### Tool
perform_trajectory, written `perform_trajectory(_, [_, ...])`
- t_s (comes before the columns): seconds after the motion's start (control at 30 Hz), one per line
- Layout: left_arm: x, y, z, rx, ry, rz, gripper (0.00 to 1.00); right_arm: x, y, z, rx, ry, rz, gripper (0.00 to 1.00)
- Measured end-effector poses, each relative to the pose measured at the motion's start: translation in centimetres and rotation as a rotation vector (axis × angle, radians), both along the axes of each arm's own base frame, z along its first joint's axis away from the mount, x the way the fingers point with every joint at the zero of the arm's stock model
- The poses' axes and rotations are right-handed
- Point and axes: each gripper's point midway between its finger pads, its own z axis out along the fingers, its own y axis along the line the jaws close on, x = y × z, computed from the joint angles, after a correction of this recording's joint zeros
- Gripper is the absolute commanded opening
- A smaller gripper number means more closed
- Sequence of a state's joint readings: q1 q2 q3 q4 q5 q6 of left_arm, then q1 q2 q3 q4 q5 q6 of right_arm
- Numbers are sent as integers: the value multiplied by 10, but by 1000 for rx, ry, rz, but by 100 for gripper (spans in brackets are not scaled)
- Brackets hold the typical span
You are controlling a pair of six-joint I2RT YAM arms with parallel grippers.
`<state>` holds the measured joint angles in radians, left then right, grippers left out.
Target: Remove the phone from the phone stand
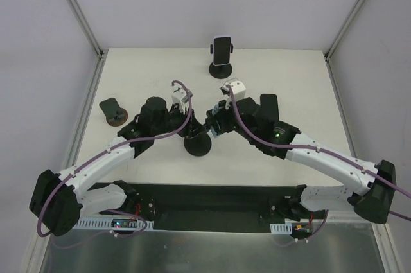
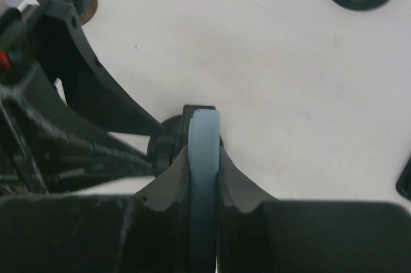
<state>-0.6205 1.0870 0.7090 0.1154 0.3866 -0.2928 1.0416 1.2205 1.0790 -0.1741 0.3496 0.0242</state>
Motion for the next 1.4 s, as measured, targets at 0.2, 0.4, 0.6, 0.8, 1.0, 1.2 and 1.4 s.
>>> perform_trajectory(0.2, [54,55,-18,96,4,305,0,-11,-35,-3,-18,36,-10,1])
perform_trajectory(0.4, [56,50,-7,55,-66,261,27,-18,-22,-4,-22,56,59,1])
perform_trajectory(0.6, [35,36,21,-33,-208,102,69,-10,-10,-5,-56,46,78,1])
perform_trajectory(0.8, [9,22,52,-102,-322,-68,80,-3,5,-6,-95,29,101,1])
perform_trajectory(1.0, [-19,0,43,-43,-340,-240,81,1,16,-7,-126,16,121,1])
perform_trajectory(1.2, [-19,-8,31,71,-397,-247,69,3,19,-8,-148,13,126,1])
perform_trajectory(1.4, [-9,-6,2,172,-341,-198,67,1,23,-8,-156,1,132,1])
